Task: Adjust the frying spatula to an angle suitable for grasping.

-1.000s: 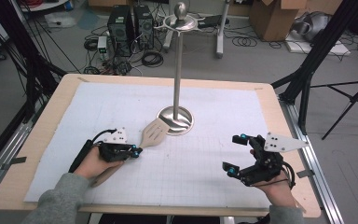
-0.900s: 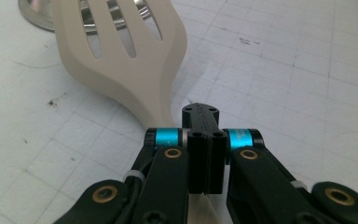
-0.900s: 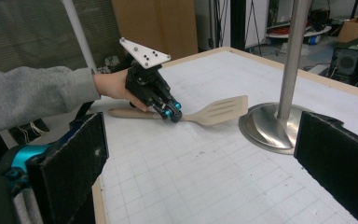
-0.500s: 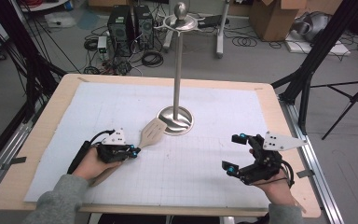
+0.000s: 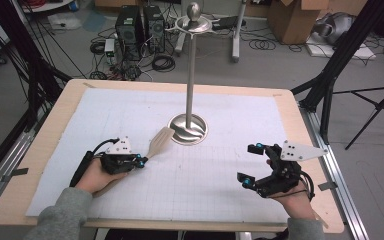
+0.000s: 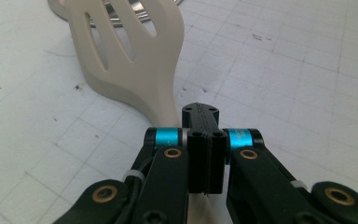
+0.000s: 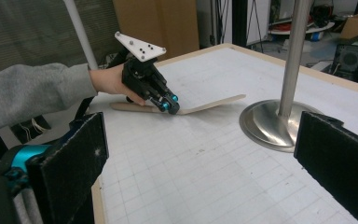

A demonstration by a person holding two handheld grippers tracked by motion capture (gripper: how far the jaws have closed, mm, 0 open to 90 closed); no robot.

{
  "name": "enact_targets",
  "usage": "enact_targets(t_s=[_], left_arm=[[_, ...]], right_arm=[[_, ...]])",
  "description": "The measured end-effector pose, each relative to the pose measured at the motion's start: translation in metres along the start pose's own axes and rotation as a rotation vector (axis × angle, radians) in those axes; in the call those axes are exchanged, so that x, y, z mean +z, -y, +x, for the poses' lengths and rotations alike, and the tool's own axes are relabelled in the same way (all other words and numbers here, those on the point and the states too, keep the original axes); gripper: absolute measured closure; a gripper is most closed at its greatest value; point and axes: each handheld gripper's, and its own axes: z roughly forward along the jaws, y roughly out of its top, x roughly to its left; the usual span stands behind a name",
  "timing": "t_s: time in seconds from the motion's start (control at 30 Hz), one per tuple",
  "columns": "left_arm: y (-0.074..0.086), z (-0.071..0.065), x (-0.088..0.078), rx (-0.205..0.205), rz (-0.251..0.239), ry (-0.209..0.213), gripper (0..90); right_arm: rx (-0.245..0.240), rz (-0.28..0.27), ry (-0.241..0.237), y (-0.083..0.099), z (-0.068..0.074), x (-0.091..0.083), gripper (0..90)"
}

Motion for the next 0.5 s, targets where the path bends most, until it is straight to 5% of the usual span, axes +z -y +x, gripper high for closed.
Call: enact_targets(t_s=[0.13,0.5], left_arm=[[0.002,0.000,-0.002,0.013,-0.002,-0.010,90.0],[0.014,0.006,-0.021,-0.029,-0.033,-0.038,89.9]], right_arm=[[-0.004,0.000,-0.002,0.000,0.000,0.001,1.8],[-0.005,0.000,-0.017,-0.003,-0.002,0.005,1.8]])
